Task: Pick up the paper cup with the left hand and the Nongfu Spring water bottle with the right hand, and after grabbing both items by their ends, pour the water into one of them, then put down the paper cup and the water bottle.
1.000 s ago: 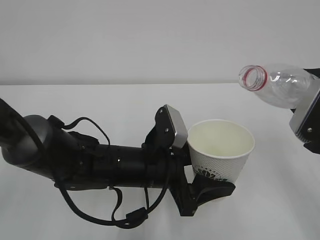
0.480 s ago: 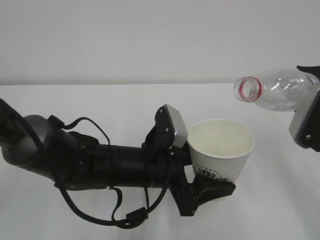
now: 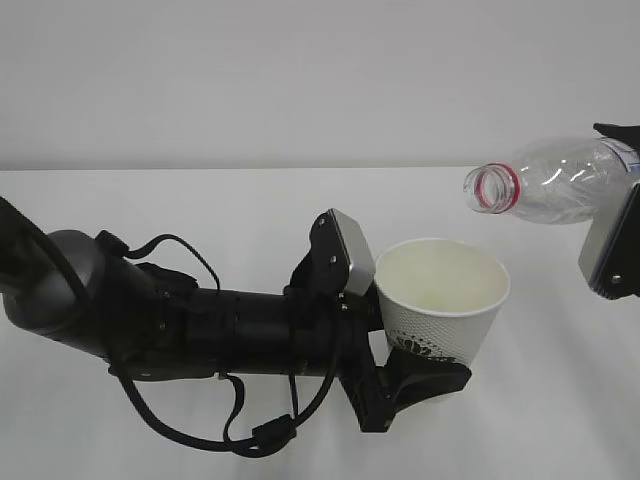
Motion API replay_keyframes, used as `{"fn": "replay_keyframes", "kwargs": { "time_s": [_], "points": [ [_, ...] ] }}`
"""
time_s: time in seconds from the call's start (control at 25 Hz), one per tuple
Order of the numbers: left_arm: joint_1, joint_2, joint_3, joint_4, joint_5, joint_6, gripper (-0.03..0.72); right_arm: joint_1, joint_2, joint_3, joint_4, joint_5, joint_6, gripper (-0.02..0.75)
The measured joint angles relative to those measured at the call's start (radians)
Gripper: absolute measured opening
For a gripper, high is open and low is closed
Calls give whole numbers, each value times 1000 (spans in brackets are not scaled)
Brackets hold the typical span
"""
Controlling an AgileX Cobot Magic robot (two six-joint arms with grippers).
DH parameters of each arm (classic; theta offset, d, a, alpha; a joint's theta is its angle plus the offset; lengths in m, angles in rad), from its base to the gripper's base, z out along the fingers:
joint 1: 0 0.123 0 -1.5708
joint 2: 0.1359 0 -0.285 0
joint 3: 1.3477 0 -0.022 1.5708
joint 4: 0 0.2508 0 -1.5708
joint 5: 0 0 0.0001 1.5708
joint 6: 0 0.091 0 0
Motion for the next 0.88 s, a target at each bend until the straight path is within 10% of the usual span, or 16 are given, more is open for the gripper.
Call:
{"fn": "replay_keyframes", "kwargs": {
  "time_s": [0.88],
  "points": [
    [0,0,0,2,-26,-21,543,0,0,0,36,-50,-79,441]
  ]
}}
